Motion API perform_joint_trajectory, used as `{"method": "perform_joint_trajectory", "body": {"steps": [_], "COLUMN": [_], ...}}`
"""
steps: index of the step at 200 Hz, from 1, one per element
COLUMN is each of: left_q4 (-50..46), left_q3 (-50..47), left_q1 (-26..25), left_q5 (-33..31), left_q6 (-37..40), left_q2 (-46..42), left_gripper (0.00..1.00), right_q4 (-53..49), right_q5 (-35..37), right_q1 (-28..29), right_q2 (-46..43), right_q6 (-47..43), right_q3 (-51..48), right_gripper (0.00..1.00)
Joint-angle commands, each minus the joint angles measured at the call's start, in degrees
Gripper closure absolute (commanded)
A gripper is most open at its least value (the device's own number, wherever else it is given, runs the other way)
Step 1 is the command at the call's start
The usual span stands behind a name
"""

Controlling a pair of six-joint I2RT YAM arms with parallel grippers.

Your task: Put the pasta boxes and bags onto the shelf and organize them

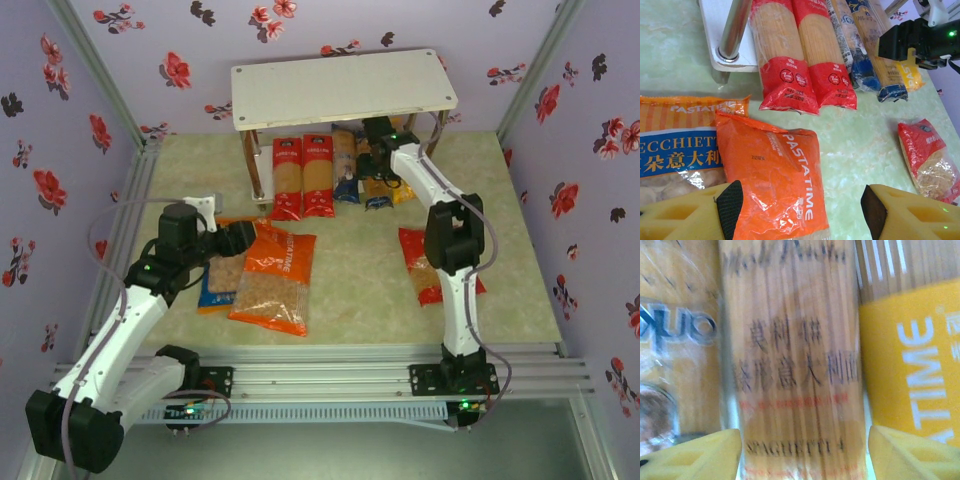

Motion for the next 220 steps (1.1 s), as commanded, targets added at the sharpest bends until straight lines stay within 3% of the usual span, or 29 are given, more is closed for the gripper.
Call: {"method": "perform_joint_trajectory", "body": {"steps": [1, 30, 71, 95, 119, 162, 220], "left_q4": [-1.6, -2.1, -4.6, -7.8, -9.6, -9.8, -9.8], "left_q3": [-0.2, -0.8, -1.8, -2.6, -4.6, -7.2, -6.6], "left_q1": [0.5, 0.5, 0.5, 0.4, 0.4, 0.4, 0.4], "left_q5": [-1.0, -2.1, -4.7, -4.7, -4.4, -4.5, -4.1], "left_q6": [1.6, 1.9, 2.5, 2.5, 2.0, 0.4, 0.0], "left_q2": [-0.8, -0.8, -0.4, 0.8, 1.8, 1.7, 1.1], "left_gripper": [0.32, 0.35, 0.44, 0.49, 0.53, 0.58, 0.58], "right_q4": [6.7, 8.5, 16.7, 16.9, 20.7, 36.9, 49.7], "right_q5": [0.8, 0.4, -5.2, -11.5, -18.9, -23.5, -29.1], "right_q1": [-0.3, 0.0, 2.7, 7.3, 14.3, 26.7, 33.6], "right_q2": [-9.4, -17.0, -38.1, -48.8, -54.0, -50.9, -32.8], "right_q6": [-0.9, 0.5, 3.6, 7.2, 13.4, 26.0, 31.5], "right_q3": [-2.9, -10.9, -35.8, -48.6, -59.7, -71.5, -67.1], "right_gripper": [0.29, 0.28, 0.31, 0.31, 0.31, 0.31, 0.29]}}
